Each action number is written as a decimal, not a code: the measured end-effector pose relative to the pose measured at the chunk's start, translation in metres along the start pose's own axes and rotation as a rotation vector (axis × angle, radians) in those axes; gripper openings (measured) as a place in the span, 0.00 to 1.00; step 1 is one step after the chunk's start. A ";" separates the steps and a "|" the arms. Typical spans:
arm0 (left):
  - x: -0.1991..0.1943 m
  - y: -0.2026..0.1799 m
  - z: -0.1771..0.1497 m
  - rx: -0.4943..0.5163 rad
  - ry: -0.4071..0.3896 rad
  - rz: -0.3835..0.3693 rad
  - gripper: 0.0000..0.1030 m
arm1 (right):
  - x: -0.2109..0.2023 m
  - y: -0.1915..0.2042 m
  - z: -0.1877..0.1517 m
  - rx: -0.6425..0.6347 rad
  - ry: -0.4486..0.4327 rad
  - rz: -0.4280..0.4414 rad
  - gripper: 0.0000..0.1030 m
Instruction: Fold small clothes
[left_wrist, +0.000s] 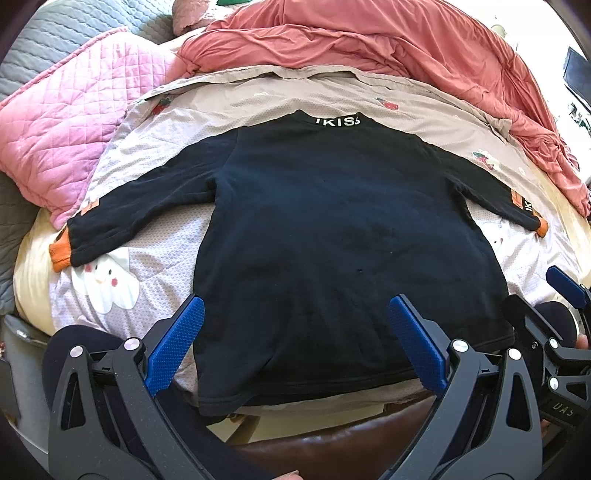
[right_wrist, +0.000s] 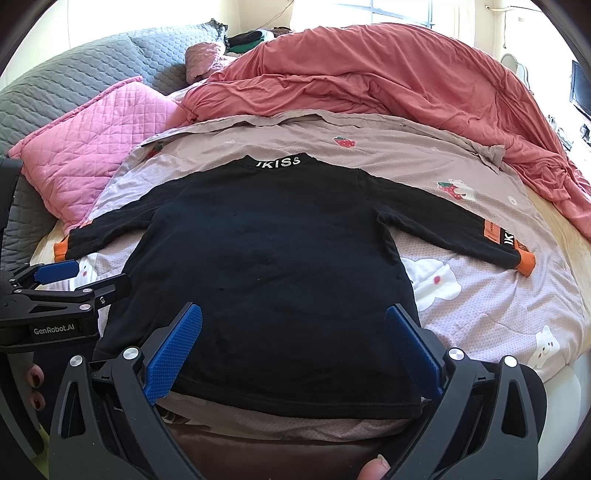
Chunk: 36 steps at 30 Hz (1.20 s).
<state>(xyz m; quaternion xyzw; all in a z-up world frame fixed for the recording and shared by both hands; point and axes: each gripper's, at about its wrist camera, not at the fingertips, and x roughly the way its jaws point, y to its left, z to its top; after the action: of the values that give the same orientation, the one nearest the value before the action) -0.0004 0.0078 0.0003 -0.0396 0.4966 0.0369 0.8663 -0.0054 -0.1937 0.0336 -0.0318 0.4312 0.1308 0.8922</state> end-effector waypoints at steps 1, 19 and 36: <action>0.001 0.000 -0.001 0.001 0.001 -0.001 0.91 | 0.000 -0.001 0.000 0.000 -0.001 -0.001 0.96; 0.024 -0.006 0.024 -0.001 0.015 0.008 0.91 | 0.013 -0.008 0.030 -0.003 -0.041 -0.011 0.96; 0.056 -0.007 0.082 -0.035 0.016 0.035 0.91 | 0.065 -0.038 0.088 0.032 -0.068 -0.050 0.96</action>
<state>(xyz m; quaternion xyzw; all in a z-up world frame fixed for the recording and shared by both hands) 0.0989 0.0105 -0.0066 -0.0463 0.5034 0.0603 0.8607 0.1105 -0.2023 0.0357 -0.0239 0.4018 0.1024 0.9097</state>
